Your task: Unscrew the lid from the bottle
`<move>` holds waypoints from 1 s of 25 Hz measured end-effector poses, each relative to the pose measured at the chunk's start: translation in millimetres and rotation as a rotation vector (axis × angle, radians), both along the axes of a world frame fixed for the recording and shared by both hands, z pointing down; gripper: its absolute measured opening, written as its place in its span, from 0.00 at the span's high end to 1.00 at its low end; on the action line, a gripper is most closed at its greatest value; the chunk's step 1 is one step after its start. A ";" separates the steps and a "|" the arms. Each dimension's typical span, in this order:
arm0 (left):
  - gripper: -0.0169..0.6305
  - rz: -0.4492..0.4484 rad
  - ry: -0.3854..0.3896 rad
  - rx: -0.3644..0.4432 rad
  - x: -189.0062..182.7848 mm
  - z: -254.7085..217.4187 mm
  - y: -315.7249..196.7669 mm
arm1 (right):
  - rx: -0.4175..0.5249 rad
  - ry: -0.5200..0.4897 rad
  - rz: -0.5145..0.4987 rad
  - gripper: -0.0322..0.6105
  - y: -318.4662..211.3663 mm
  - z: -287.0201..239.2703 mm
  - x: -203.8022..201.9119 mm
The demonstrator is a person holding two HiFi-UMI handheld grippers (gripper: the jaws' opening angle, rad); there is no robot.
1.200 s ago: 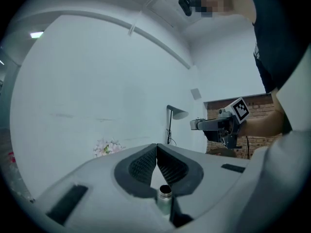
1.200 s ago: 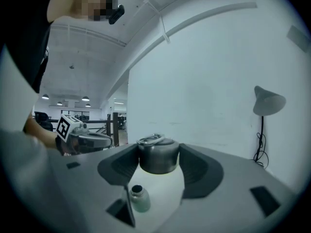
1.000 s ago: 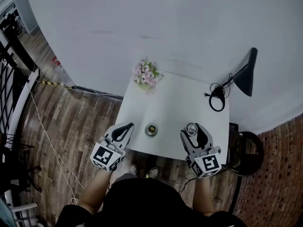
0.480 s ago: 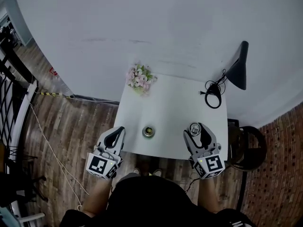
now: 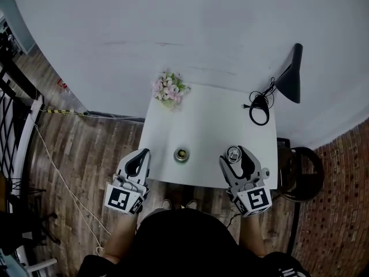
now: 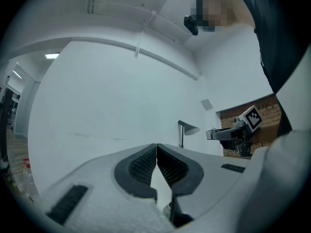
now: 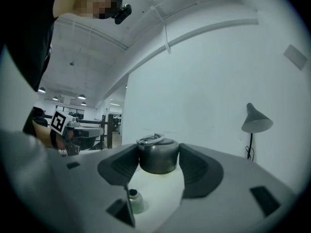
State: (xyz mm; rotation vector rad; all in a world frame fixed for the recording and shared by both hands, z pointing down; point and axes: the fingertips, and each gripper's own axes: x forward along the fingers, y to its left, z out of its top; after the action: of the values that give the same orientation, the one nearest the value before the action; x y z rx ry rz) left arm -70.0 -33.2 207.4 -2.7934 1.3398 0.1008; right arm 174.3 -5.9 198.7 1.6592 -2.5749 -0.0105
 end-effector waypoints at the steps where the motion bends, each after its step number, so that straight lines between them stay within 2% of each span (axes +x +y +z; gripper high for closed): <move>1: 0.94 -0.002 0.002 -0.002 -1.1 0.4 0.8 | -0.001 0.002 -0.004 0.55 0.2 0.6 -1.5; 10: 0.94 0.011 0.000 -0.022 -5.1 6.7 8.8 | 0.009 0.007 -0.004 0.55 -3.6 -4.9 -12.1; 16: 0.94 0.050 -0.014 -0.018 9.5 7.7 6.3 | 0.044 0.014 -0.027 0.55 -7.7 -11.8 -23.3; 25: 0.94 0.083 -0.018 -0.032 20.1 16.0 13.6 | 0.012 0.035 -0.047 0.55 2.6 -5.1 -38.8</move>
State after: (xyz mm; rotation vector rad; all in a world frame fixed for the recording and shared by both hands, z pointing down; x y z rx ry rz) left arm -50.0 -19.6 223.4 -2.8699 1.2324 0.0572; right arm 135.5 -3.3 193.5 1.5876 -2.5931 -0.0574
